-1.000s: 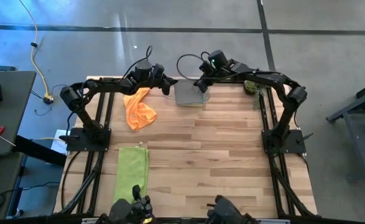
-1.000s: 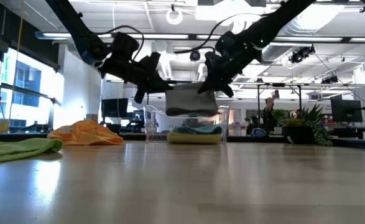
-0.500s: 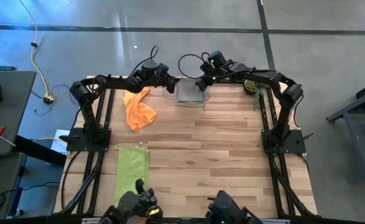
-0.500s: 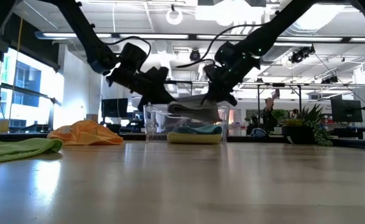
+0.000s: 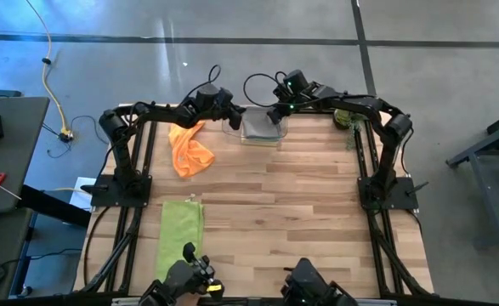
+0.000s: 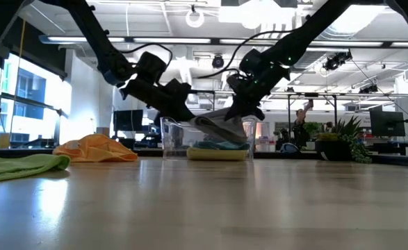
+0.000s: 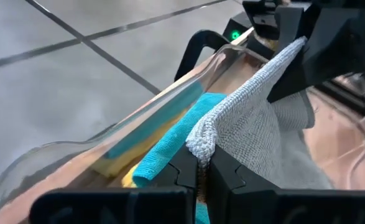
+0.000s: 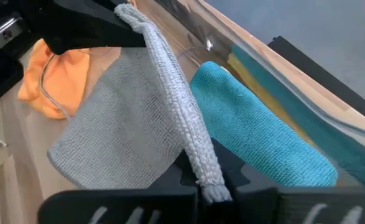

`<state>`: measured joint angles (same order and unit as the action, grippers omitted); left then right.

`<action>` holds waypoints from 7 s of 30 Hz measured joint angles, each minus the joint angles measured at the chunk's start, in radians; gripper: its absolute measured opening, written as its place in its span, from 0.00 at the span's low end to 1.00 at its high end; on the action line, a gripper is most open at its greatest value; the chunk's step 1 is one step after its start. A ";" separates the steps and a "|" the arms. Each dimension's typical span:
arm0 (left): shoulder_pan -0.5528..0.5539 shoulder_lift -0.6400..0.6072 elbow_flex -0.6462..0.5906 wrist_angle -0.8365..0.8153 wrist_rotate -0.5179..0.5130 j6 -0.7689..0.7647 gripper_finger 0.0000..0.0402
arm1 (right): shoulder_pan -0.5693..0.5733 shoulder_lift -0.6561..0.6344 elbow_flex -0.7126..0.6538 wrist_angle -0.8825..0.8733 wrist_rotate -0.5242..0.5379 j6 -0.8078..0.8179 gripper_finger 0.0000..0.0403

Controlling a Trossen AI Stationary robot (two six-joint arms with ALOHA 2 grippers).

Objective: Fold microfiber towels
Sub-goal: Stack the gray towel on top of the blue towel in the transparent bin, then adjust the transparent bin on the table

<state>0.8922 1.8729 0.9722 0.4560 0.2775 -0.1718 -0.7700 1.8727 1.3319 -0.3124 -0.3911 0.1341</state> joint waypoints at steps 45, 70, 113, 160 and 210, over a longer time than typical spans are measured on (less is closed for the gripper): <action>0.045 -0.341 -0.059 -0.195 0.060 0.280 0.00 | 0.024 0.022 0.113 0.031 -0.325 -0.024 0.00; 0.043 -0.332 -0.059 -0.224 0.046 0.280 0.00 | 0.017 0.093 0.122 -0.051 -0.046 -0.116 0.32; 0.005 -0.332 -0.059 -0.224 0.094 0.333 0.00 | 0.151 0.121 0.204 -0.070 0.250 -0.345 0.00; -0.015 -0.275 -0.059 -0.275 0.043 0.423 0.00 | 0.140 0.013 0.077 -0.228 0.346 -0.413 0.00; -0.476 -0.157 0.121 -0.792 -0.253 0.641 0.00 | 0.004 -0.379 -0.172 -0.175 0.304 -0.389 0.00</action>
<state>0.4163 1.7157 1.0931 -0.3355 0.0241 0.4691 -0.7662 1.4940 1.1595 -0.4870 -0.0870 -0.2554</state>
